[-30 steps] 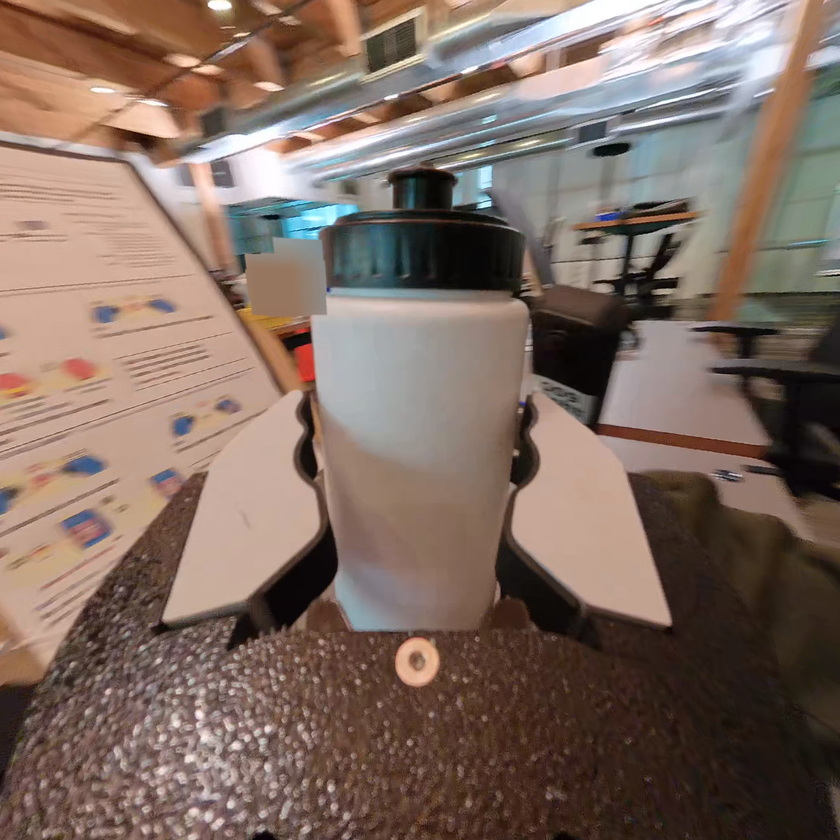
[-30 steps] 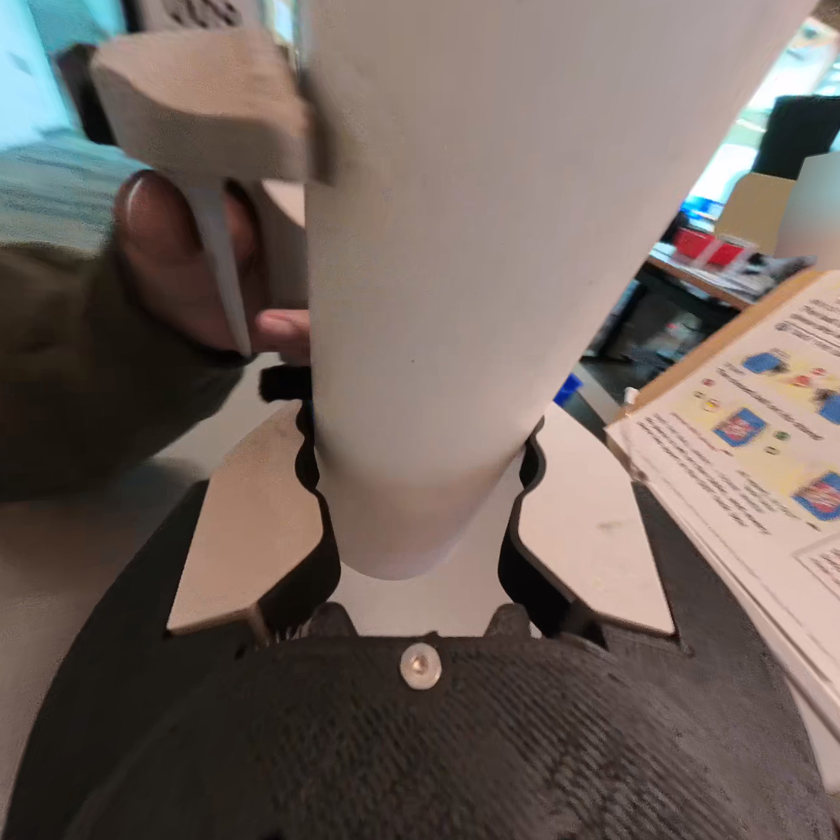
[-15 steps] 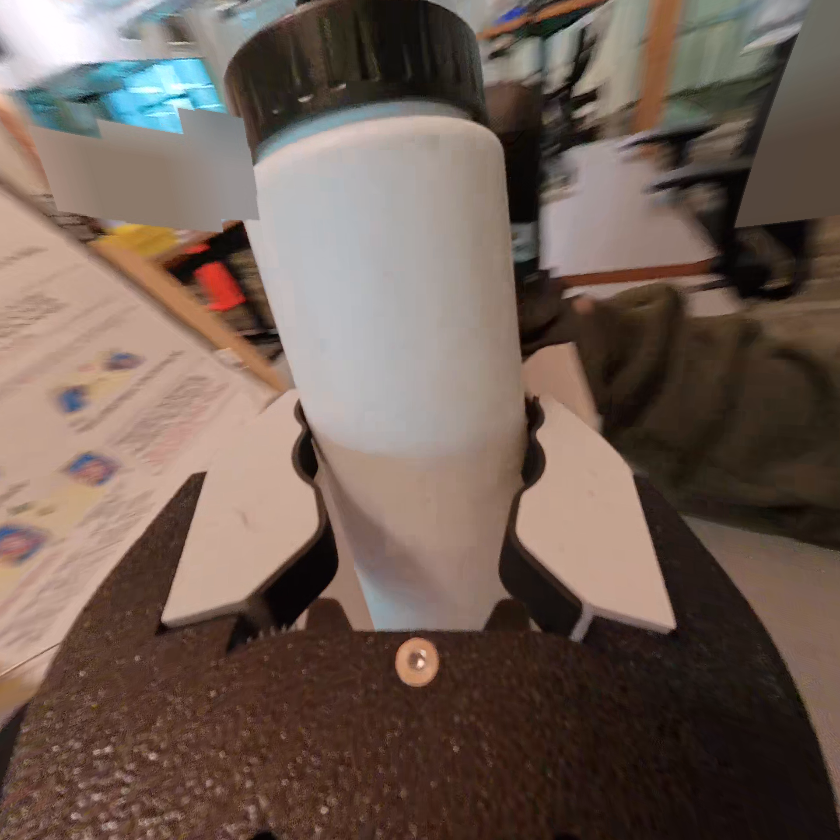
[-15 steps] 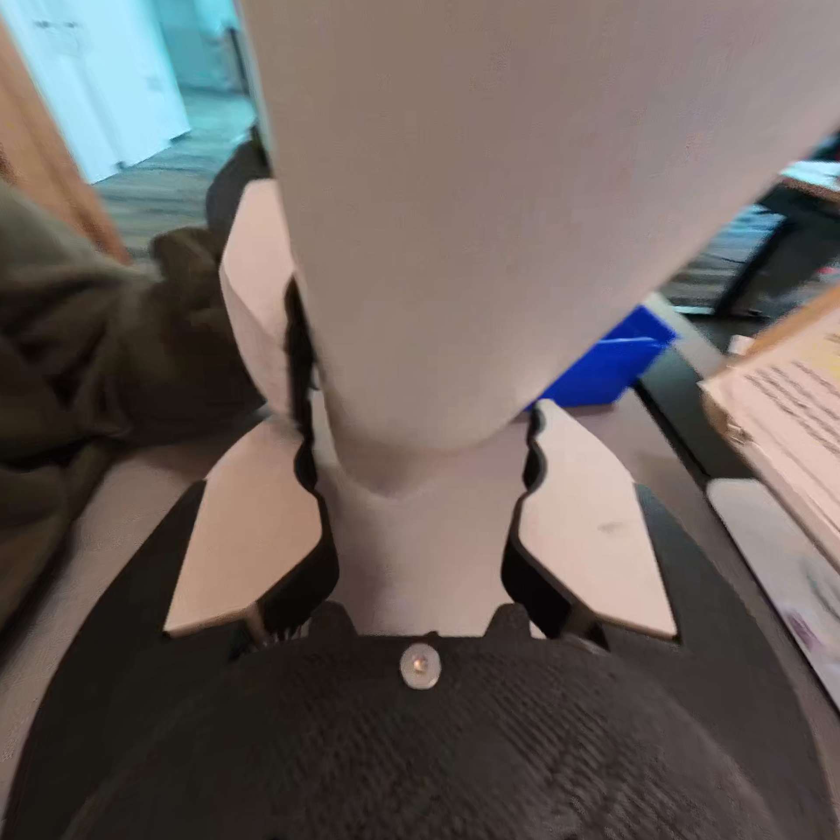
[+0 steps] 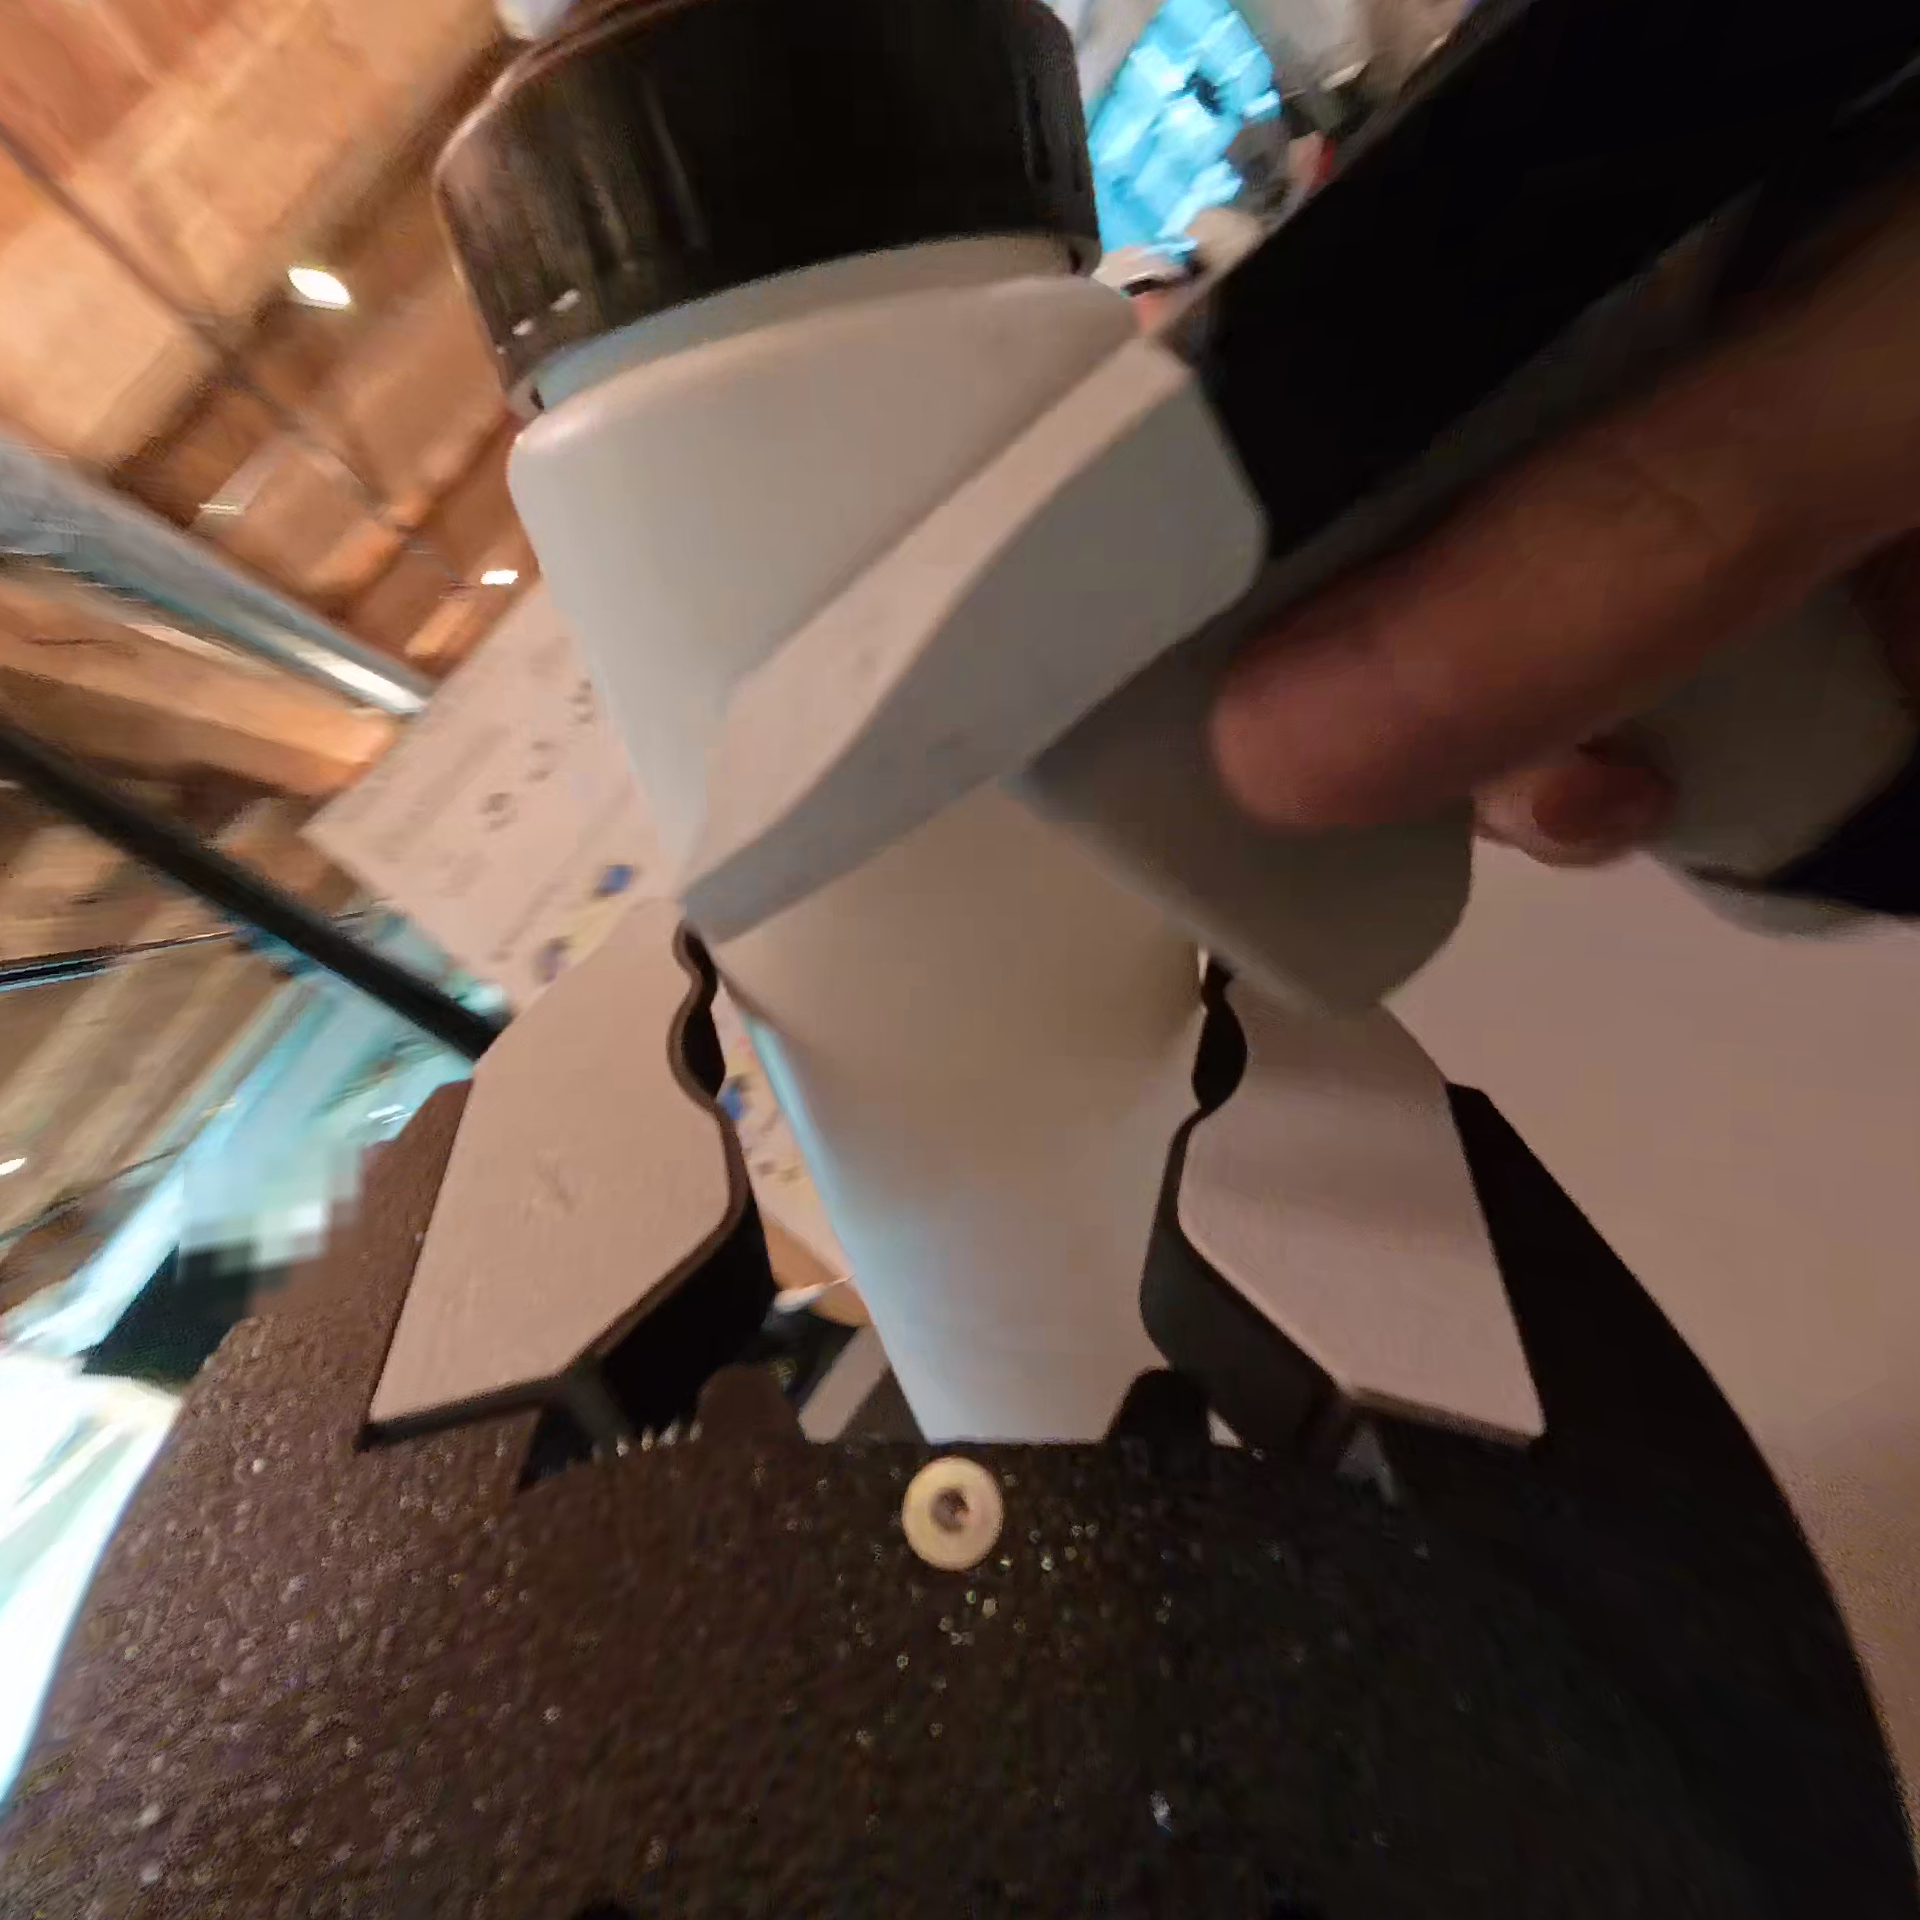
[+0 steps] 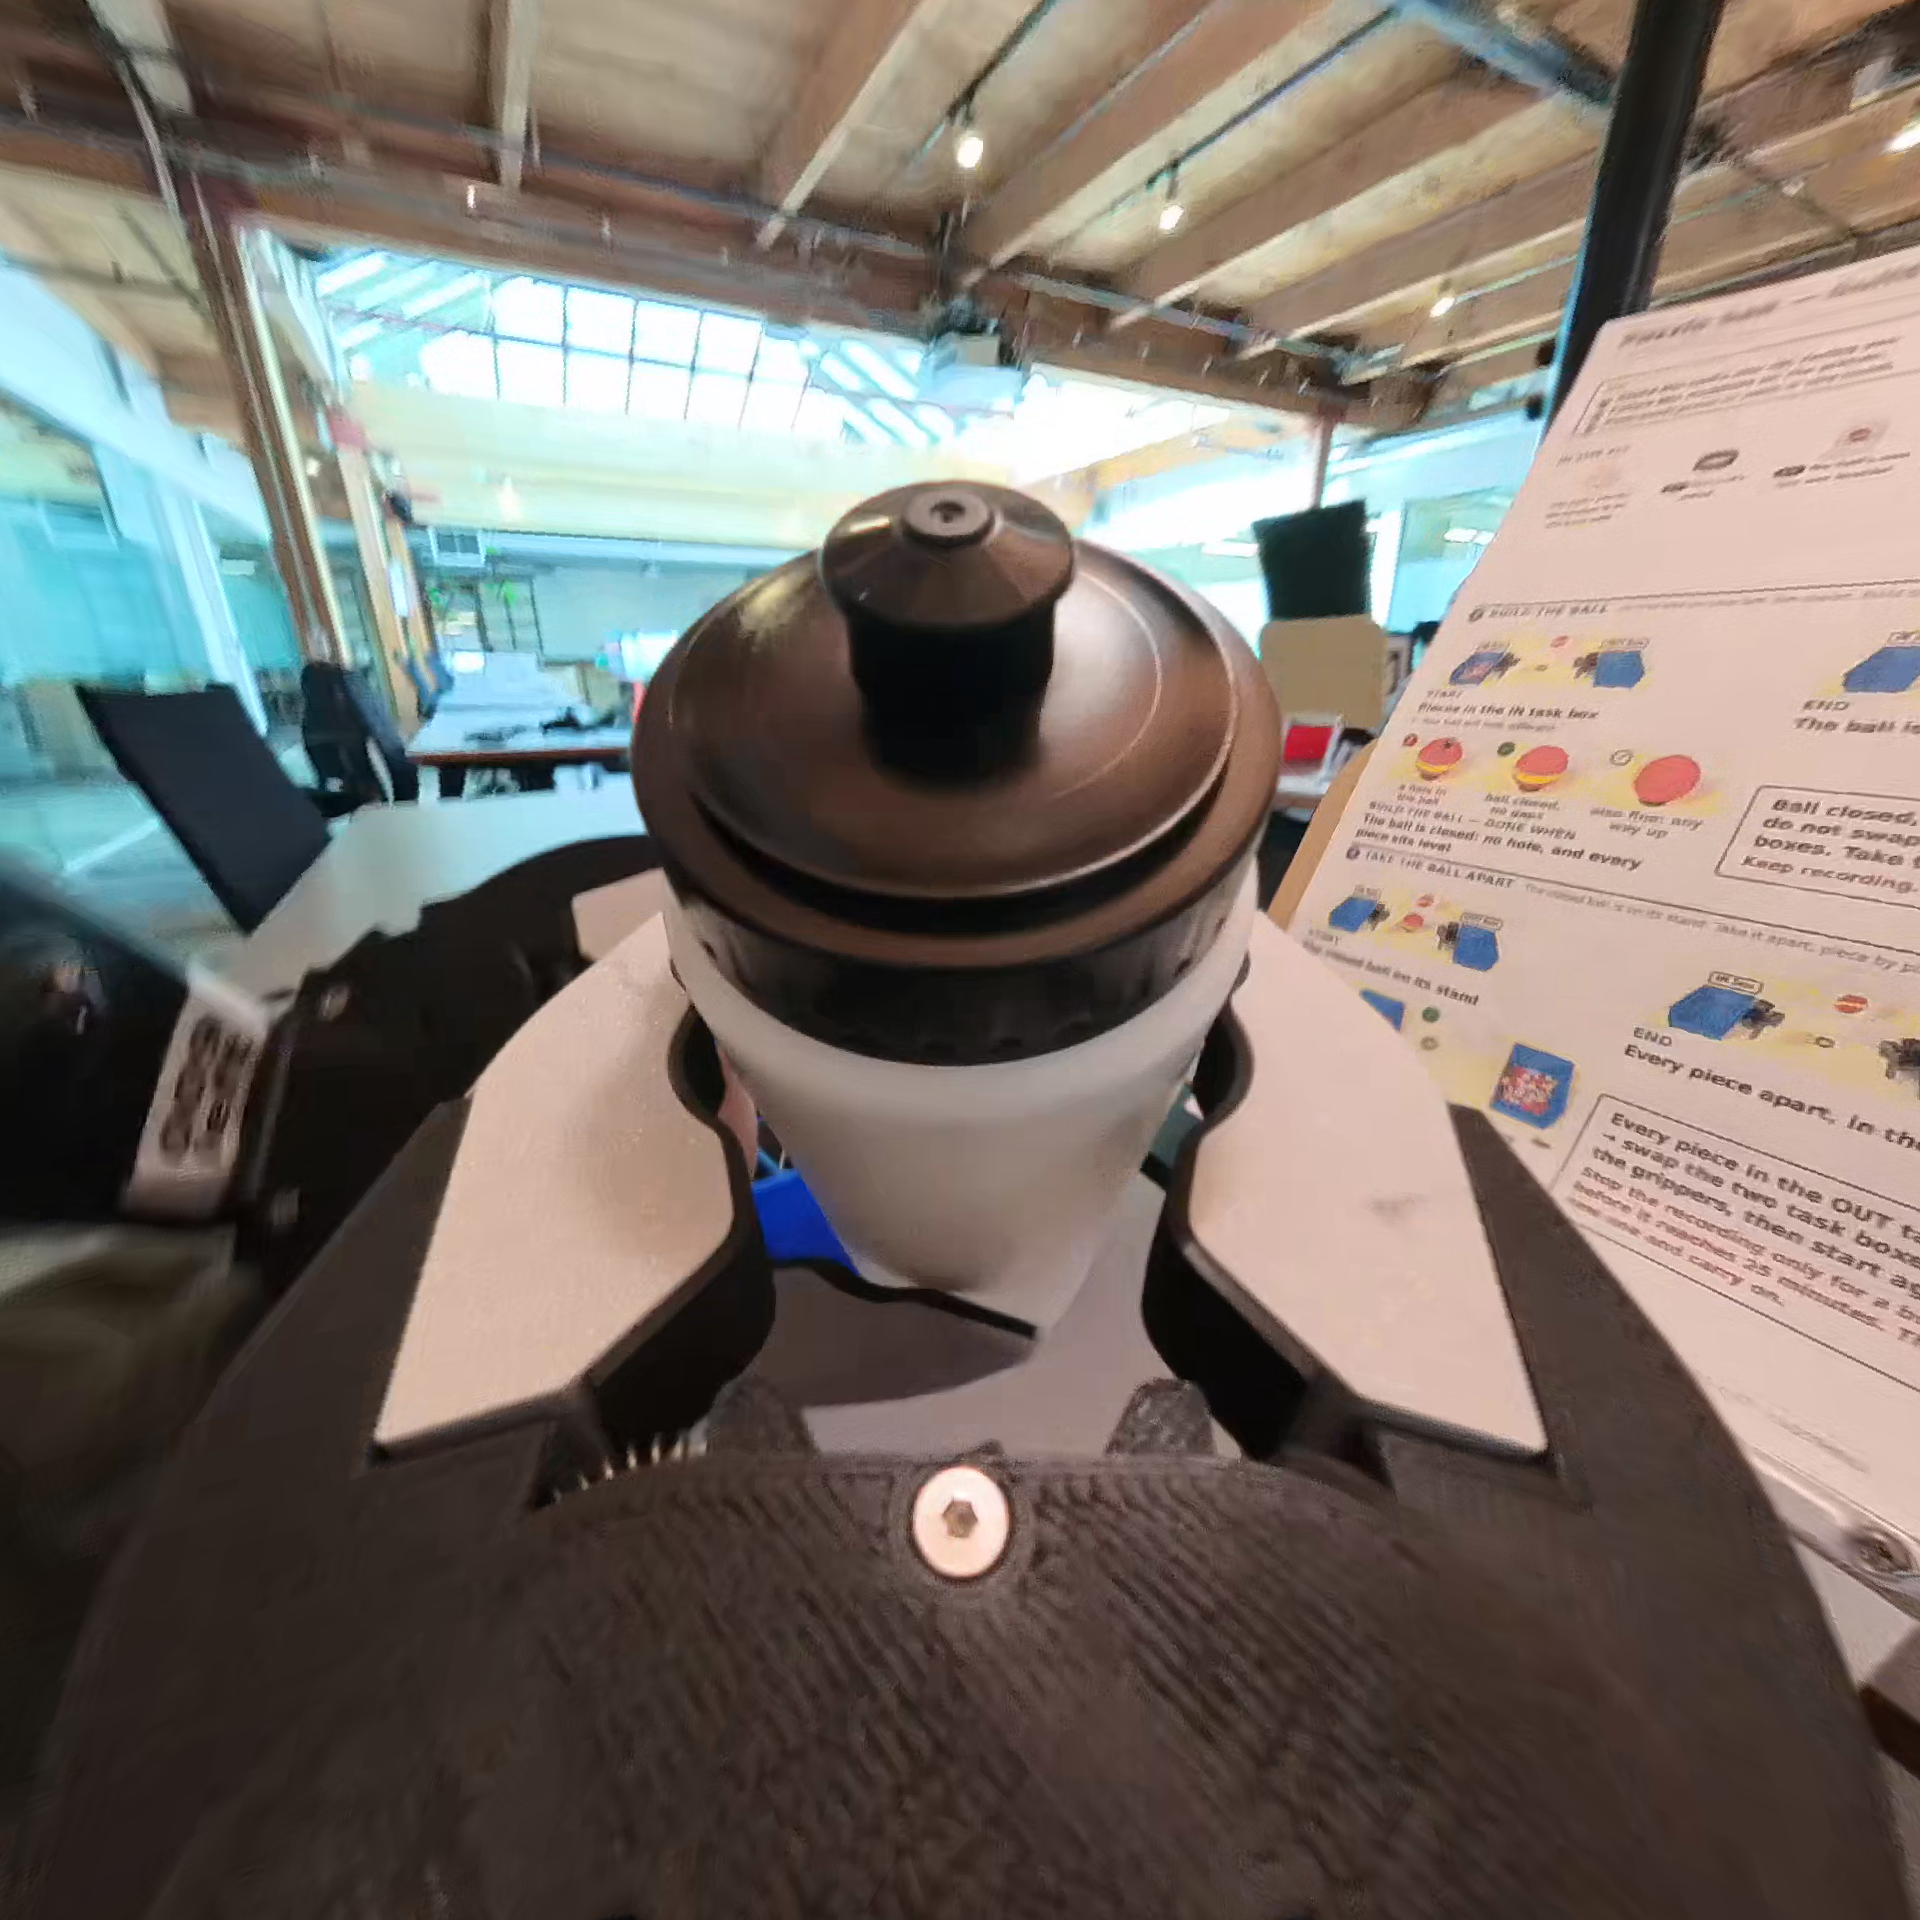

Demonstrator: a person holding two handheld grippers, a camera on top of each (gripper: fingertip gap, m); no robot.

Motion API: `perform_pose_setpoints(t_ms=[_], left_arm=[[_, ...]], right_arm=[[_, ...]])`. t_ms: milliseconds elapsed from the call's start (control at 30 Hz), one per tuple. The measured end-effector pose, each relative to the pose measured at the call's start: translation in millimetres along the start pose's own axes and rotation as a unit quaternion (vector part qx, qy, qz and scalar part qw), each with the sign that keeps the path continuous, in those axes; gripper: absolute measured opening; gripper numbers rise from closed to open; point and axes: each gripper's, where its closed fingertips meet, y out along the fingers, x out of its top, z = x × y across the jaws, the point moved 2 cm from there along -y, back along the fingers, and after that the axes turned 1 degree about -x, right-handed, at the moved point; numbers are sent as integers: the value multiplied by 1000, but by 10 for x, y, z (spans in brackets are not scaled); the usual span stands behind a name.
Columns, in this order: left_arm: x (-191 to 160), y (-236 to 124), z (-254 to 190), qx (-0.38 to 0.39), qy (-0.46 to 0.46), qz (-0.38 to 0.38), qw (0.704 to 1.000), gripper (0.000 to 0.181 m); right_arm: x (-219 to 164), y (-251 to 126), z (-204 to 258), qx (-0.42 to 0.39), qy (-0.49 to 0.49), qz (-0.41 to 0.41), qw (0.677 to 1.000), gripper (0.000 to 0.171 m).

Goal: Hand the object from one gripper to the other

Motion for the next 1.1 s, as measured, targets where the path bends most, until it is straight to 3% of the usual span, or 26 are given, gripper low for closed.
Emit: perform_pose_setpoints(t_ms=[133,267,400,467,567,633,733,800,833,933,1000,1033,1100], left_arm=[[-5,-80,-176,-171,-106,-6,980,108],[-81,-248,-370,-323,-173,-5,931,121],[-54,-358,-561,-400,-170,-31,900,104],[-80,-351,-649,-411,-144,-26,900,87],[-183,-279,-701,-403,-121,5,907,86],[-291,-189,-629,-362,-113,32,925,86],[-436,-119,-449,-307,-142,92,936,85],[-587,-119,-302,-259,-124,154,945,85],[-672,-134,-236,-237,-107,190,947,85],[-781,-185,-181,-221,-94,242,940,85],[-827,-206,-192,-222,-90,262,935,84],[-833,-211,-189,-220,-89,265,935,84],[-819,-218,-186,-223,-90,260,935,83]], right_arm=[[118,-243,22,96,14,-25,995,91],[267,-517,228,220,10,-87,972,91],[319,-560,320,257,11,-118,959,91],[270,-522,295,242,0,-104,965,90],[151,-506,270,221,-30,-62,973,89],[104,-486,128,151,-64,-45,986,86],[-21,-502,-180,19,-176,32,984,109],[-145,-539,-357,-59,-286,127,948,125],[-153,-540,-401,-94,-363,155,914,130],[-198,-389,-326,-137,-580,196,778,119],[-418,-232,-309,-129,-671,249,686,117],[-540,-145,-292,-118,-689,260,666,115],[-800,3,-231,-83,-695,267,662,108]])
